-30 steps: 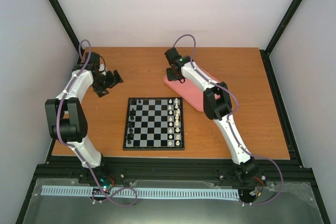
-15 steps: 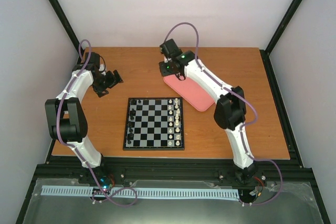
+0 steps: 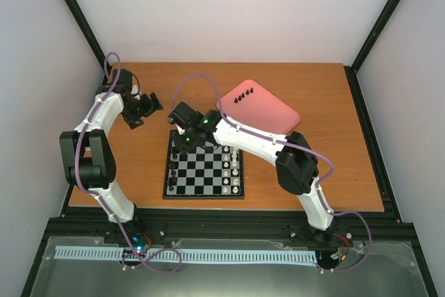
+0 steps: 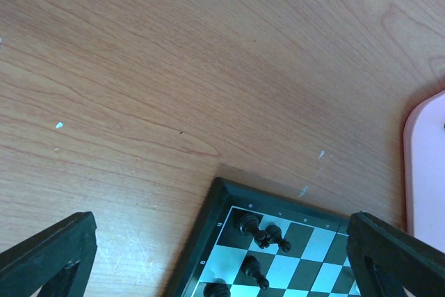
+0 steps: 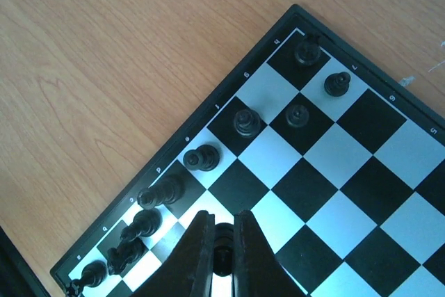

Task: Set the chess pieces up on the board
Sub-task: Place the chess piece on the chessboard.

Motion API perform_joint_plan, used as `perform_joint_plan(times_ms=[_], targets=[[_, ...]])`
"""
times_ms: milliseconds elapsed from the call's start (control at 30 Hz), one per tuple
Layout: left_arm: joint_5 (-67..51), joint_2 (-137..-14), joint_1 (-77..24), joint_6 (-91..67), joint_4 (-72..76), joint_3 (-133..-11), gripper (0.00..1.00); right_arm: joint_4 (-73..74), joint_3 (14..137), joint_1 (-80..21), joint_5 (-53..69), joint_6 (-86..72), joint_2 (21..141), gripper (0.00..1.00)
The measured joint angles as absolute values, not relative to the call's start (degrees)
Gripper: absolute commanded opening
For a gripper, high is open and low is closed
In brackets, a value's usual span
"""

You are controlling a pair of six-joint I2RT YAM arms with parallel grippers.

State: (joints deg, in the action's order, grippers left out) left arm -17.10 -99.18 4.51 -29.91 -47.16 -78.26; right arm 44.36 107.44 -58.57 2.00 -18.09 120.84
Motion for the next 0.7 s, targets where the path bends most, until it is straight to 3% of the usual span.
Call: perform_joint_plan(times_ms=[700], targets=[[-17.10,-99.15,4.51,-29.85,-47.13,-78.26,1.00,41.39,109.89,-58.06,2.37,-18.44,130.78,0.03]])
